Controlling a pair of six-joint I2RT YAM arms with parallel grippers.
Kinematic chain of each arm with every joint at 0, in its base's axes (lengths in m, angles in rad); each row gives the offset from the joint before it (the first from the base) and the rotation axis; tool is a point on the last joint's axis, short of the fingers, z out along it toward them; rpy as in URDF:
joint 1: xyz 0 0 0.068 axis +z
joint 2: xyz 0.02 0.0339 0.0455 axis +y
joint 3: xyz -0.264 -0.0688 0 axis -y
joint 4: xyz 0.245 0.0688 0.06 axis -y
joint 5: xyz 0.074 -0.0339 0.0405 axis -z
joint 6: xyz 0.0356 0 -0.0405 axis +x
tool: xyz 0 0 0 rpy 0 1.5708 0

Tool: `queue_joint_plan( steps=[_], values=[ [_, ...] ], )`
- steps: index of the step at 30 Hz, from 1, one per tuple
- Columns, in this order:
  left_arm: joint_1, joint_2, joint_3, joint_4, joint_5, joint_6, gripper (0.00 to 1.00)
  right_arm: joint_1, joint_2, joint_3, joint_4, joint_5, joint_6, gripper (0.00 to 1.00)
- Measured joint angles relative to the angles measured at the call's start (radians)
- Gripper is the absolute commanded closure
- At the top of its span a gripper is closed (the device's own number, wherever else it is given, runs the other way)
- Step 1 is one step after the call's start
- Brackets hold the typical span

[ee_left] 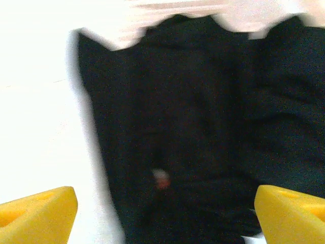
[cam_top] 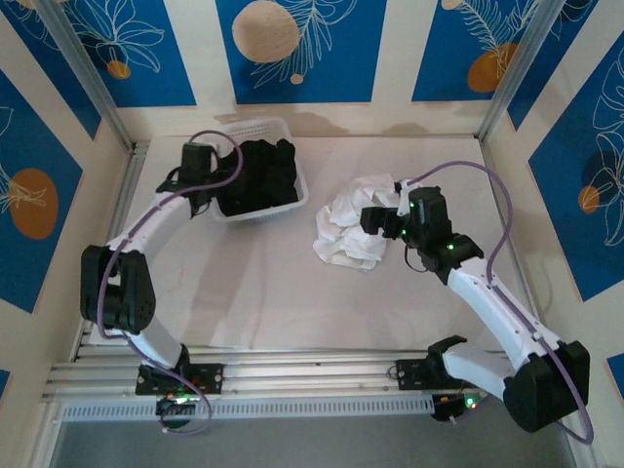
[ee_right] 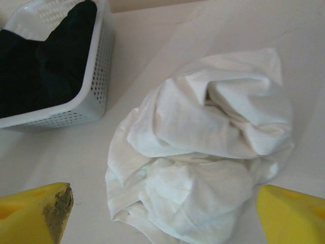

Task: Fold the inside-out t-shirt

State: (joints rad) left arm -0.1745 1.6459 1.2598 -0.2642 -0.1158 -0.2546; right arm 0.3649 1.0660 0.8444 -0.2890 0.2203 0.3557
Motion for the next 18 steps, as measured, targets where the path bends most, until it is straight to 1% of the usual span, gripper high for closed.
queue_joint_plan(
  steps=[2, 5, 8, 10, 13, 16, 18],
  values=[
    [0.029, 0.022, 0.001, -0.014, -0.039, 0.011, 0.1, 0.011, 0.026, 0.0, 0.016, -0.012, 0.002, 0.07],
    [0.04, 0.093, 0.026, -0.047, -0.076, 0.038, 0.1, 0.026, 0.061, 0.0, 0.03, -0.024, 0.004, 0.07],
    [0.05, 0.177, 0.061, -0.081, -0.115, 0.067, 0.13, 0.035, 0.077, 0.0, 0.035, -0.03, 0.004, 0.06],
    [0.069, 0.214, 0.081, -0.105, -0.148, 0.085, 0.17, 0.037, 0.078, 0.0, 0.035, -0.031, 0.004, 0.06],
    [0.121, 0.239, 0.122, -0.129, -0.172, 0.099, 0.21, 0.037, 0.078, 0.0, 0.034, -0.03, 0.004, 0.06],
    [0.188, 0.231, 0.145, -0.136, -0.216, 0.1, 0.23, 0.037, 0.078, 0.0, 0.034, -0.03, 0.003, 0.06],
    [0.212, 0.203, 0.14, -0.137, -0.238, 0.098, 0.22, 0.037, 0.078, 0.0, 0.034, -0.03, 0.003, 0.06]
  ],
)
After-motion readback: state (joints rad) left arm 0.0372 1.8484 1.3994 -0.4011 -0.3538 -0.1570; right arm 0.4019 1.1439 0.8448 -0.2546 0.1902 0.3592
